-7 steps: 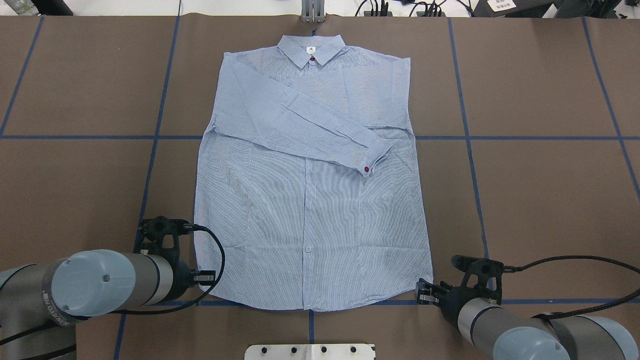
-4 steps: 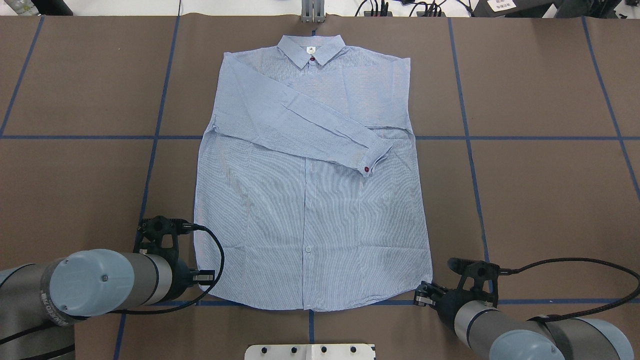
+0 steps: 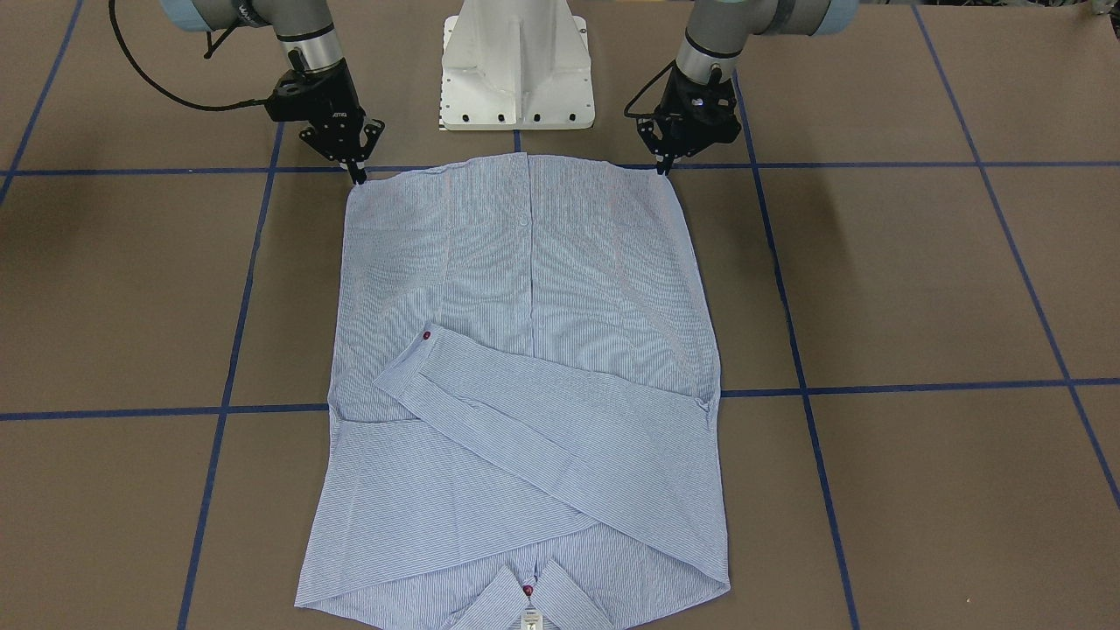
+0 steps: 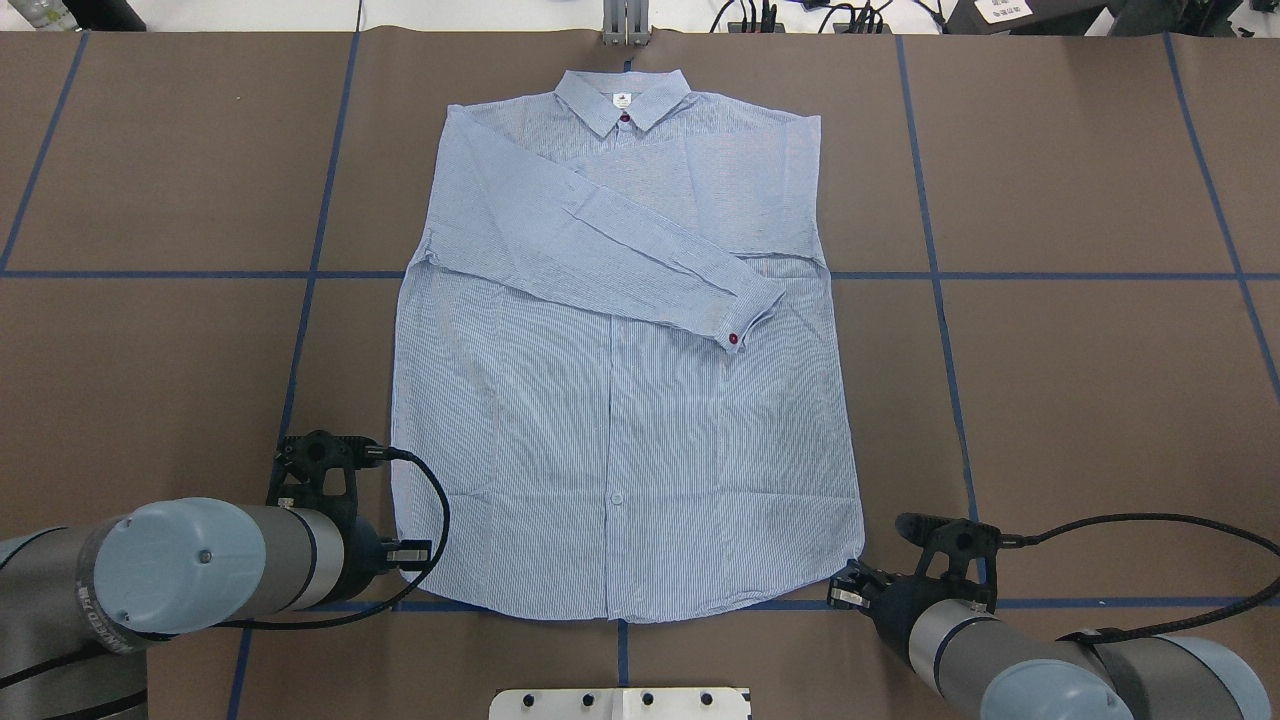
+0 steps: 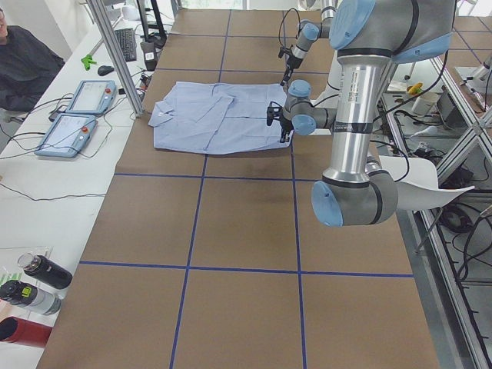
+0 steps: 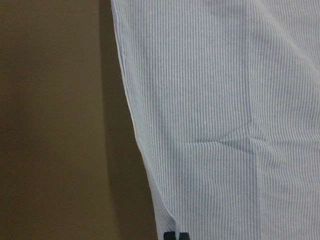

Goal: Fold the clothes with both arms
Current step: 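Lift the hem with both grippers and fold it toward the collar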

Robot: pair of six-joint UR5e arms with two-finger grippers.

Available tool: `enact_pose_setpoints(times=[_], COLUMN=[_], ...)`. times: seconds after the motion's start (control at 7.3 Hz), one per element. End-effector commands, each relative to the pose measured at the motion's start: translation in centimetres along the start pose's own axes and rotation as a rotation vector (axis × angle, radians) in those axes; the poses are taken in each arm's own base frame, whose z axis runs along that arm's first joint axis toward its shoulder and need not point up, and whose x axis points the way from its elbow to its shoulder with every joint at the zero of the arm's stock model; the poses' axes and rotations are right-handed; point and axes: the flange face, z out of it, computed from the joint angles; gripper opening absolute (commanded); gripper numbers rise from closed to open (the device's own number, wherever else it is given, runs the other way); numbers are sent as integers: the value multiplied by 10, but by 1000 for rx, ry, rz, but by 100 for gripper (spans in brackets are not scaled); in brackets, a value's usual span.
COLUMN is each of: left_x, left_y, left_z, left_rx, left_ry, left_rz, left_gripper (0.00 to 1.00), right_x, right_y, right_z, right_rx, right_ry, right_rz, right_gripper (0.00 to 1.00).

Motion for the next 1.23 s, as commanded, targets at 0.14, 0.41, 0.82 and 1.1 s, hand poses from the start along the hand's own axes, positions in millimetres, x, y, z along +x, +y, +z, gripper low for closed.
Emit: enact_pose_setpoints(times=[0.14, 0.41, 0.82, 1.1], left_x=[24, 22, 39, 45], left_y=[14, 35, -9, -81], left_z=[-125, -258, -191, -105], left_rx=[-108, -252, -188, -19], left_ry=[130, 260, 138, -35], left_rz=[6, -12, -100, -185], left_gripper=[0, 0, 0, 0], right_x=[-40, -42, -79, -114], right_y=[-38, -75, -90, -134], right_z=[-121, -244, -185, -112], right_rx=[-88, -238, -165, -49], right_ry=[-46, -51, 12, 81], right_rz=[27, 38, 67, 24], right_gripper=[0, 0, 0, 0])
